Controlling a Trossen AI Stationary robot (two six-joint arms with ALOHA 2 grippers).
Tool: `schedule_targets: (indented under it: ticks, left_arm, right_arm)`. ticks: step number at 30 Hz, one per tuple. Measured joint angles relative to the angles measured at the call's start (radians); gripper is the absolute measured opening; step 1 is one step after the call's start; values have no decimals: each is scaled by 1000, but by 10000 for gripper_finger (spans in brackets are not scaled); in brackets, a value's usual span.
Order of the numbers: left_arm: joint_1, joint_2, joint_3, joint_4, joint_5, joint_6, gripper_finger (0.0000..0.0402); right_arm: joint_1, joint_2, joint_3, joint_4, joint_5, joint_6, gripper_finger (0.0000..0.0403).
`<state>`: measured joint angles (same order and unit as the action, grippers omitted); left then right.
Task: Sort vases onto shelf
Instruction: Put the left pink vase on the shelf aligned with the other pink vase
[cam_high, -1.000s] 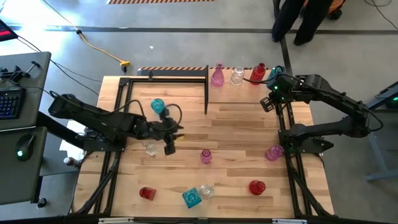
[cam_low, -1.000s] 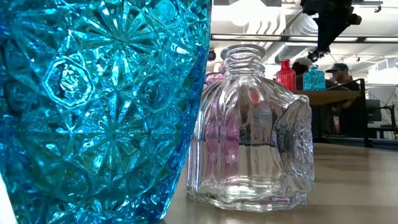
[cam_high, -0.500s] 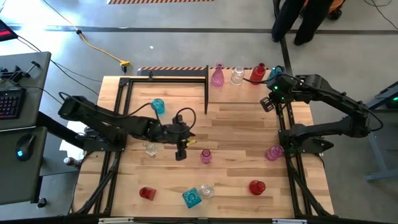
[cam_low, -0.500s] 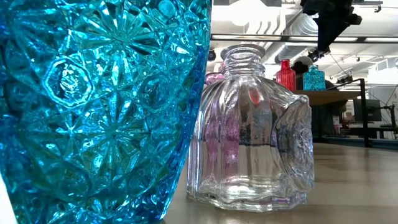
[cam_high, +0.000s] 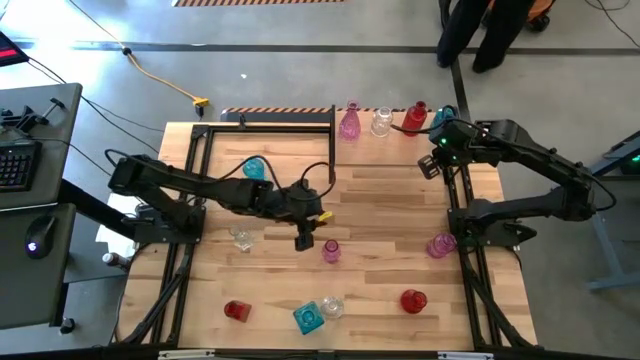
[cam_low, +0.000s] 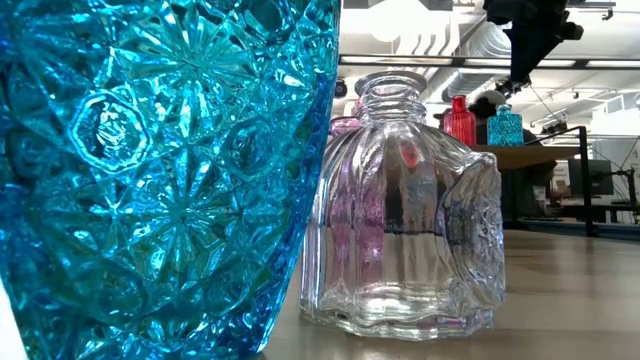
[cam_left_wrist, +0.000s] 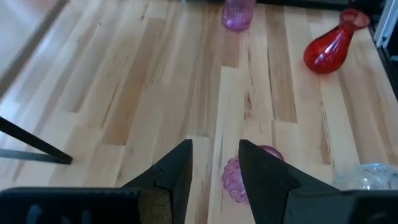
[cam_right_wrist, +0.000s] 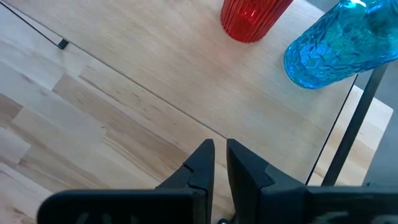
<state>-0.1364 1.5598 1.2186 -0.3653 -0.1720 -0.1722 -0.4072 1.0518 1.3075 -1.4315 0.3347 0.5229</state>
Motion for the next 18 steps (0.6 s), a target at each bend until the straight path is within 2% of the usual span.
schedule_targets:
  ticks: [5,11,18]
  left_arm:
    - [1,46,0,-8,12,1,121]
    - [0,103,0,7,81,1,121]
    - [-1,136,0,5,86,1,121]
  right_arm:
    - [0,0,0,0,-2,18,30]
    - [0,0,0,0,12,23,30]
    - [0,0,0,0,29,37,30]
